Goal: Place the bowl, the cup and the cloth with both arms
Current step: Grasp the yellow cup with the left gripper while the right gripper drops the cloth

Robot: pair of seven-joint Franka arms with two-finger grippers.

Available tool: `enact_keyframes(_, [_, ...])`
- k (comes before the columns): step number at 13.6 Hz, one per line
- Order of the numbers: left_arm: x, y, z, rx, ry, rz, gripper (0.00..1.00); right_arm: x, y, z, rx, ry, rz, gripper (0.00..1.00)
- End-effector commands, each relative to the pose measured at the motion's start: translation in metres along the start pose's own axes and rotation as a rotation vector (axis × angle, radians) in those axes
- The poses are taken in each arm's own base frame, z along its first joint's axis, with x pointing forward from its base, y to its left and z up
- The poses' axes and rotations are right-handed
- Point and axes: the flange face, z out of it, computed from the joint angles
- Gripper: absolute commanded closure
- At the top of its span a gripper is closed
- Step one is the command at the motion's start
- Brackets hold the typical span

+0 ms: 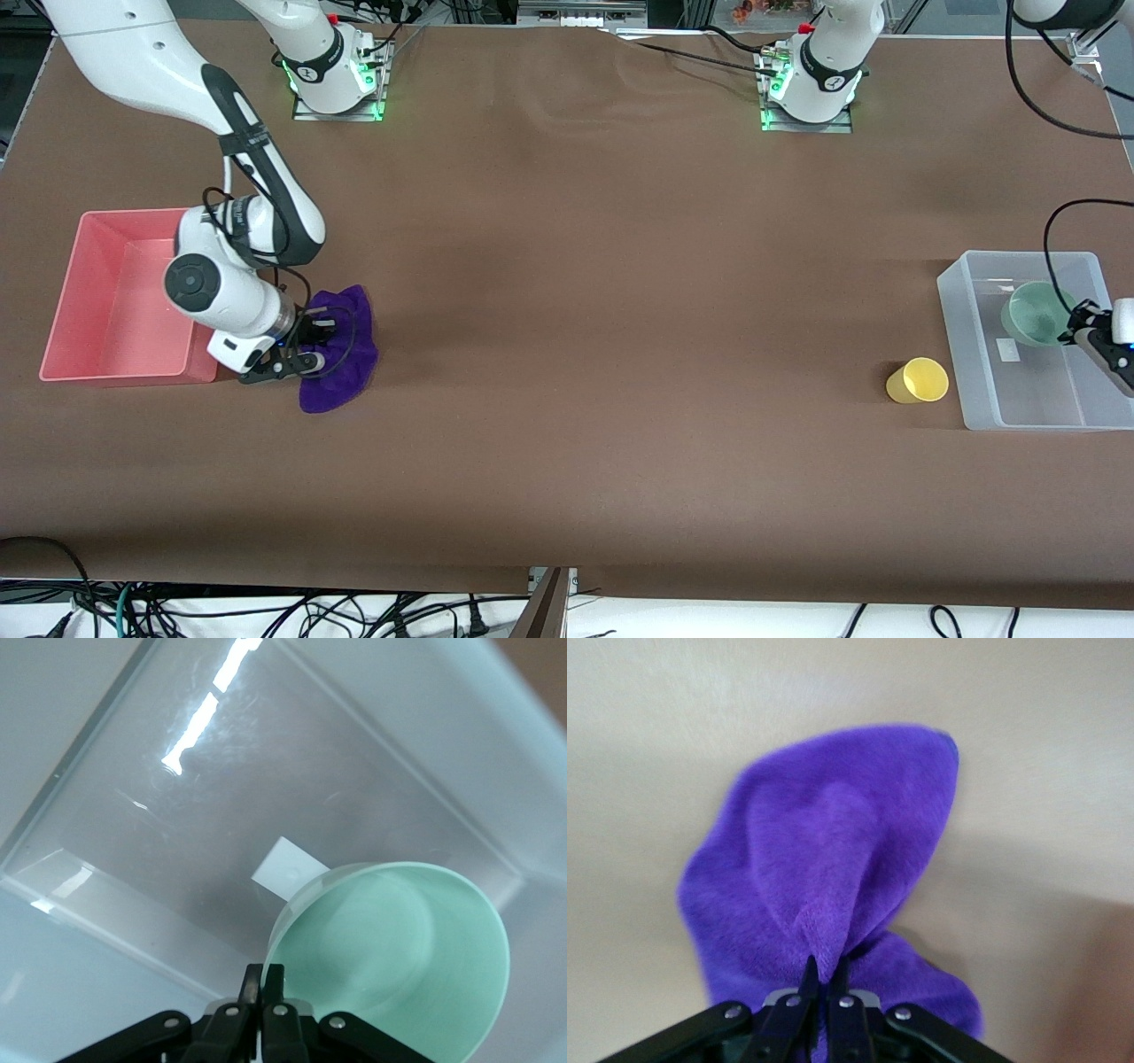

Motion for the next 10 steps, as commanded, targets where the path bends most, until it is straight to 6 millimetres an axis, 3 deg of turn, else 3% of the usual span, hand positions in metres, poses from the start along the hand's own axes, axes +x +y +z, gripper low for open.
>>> enact_keyframes(1, [0.005, -0.010, 0.001, 0.016, 0.032, 0.007, 1.00, 0.014, 0.026, -0.082, -0.021, -0.074, -0.028, 1.00])
enact_keyframes(2, [0.006, -0.009, 0.000, 0.017, 0.035, 0.008, 0.71, 0.012, 0.043, -0.116, -0.022, -0.128, -0.040, 1.00])
enact_keyframes(3, [0.011, -0.009, -0.005, 0.022, 0.039, 0.012, 0.06, 0.008, 0.063, -0.155, -0.021, -0.173, -0.058, 1.00])
enact_keyframes(4, [0.015, -0.008, -0.013, 0.029, 0.040, 0.020, 0.00, -0.001, 0.088, -0.188, -0.017, -0.213, -0.073, 1.00])
enact_keyframes(5, [0.017, -0.008, -0.022, 0.037, 0.045, 0.020, 0.00, -0.011, 0.110, -0.217, -0.015, -0.238, -0.112, 1.00])
enact_keyframes(6, [0.030, -0.002, -0.048, 0.060, 0.068, 0.032, 0.00, -0.022, 0.130, -0.243, -0.025, -0.256, -0.145, 1.00])
enact_keyframes(8, [0.060, 0.018, -0.091, 0.057, 0.095, 0.076, 0.00, -0.045, 0.171, -0.257, -0.035, -0.302, -0.153, 1.00])
enact_keyframes(10, [0.113, 0.037, -0.119, 0.081, 0.113, 0.157, 0.00, -0.069, 0.222, -0.256, -0.026, -0.320, -0.209, 1.00])
